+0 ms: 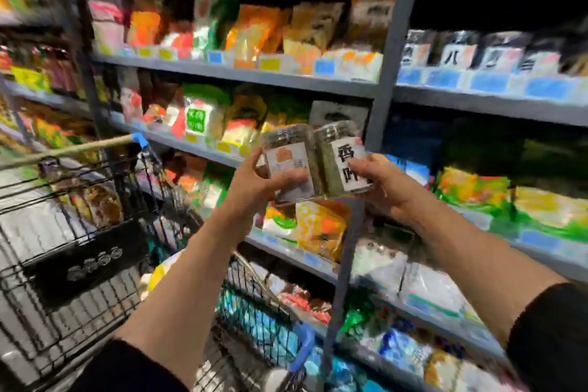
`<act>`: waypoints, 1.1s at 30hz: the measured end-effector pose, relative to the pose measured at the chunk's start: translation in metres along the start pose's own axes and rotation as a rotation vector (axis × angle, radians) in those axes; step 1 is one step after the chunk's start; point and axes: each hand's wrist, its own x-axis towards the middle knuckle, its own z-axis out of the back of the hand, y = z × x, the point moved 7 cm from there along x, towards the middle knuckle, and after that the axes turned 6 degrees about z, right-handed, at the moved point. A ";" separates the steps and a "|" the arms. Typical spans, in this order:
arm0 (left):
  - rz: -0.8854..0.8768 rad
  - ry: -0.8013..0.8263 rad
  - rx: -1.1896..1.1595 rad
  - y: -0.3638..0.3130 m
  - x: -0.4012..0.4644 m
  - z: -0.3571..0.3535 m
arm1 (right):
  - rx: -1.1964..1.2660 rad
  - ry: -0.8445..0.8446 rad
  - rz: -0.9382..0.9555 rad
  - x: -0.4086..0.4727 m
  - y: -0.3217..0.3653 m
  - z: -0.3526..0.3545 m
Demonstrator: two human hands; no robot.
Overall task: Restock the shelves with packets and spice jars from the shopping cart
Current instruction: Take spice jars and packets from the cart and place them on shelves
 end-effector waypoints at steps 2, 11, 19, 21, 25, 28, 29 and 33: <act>-0.036 0.100 -0.034 -0.019 0.008 -0.046 | -0.049 -0.093 0.093 -0.025 0.039 0.036; -0.124 0.461 -0.046 -0.073 0.011 -0.263 | -0.359 -0.449 0.248 -0.164 0.166 0.181; -0.083 0.563 -0.107 -0.067 -0.011 -0.421 | -0.518 -0.656 0.263 -0.253 0.200 0.296; -0.046 0.563 -0.143 -0.060 -0.015 -0.455 | -0.533 -0.689 0.249 -0.269 0.203 0.323; -0.040 0.560 -0.164 -0.053 -0.024 -0.516 | -0.533 -0.724 0.228 -0.296 0.211 0.380; -0.055 0.534 -0.147 -0.047 -0.022 -0.552 | -0.564 -0.723 0.240 -0.310 0.219 0.413; -0.057 0.526 -0.154 -0.045 -0.020 -0.562 | -0.578 -0.726 0.252 -0.313 0.222 0.424; -0.088 0.497 -0.155 -0.047 -0.011 -0.591 | -0.639 -0.761 0.299 -0.322 0.234 0.460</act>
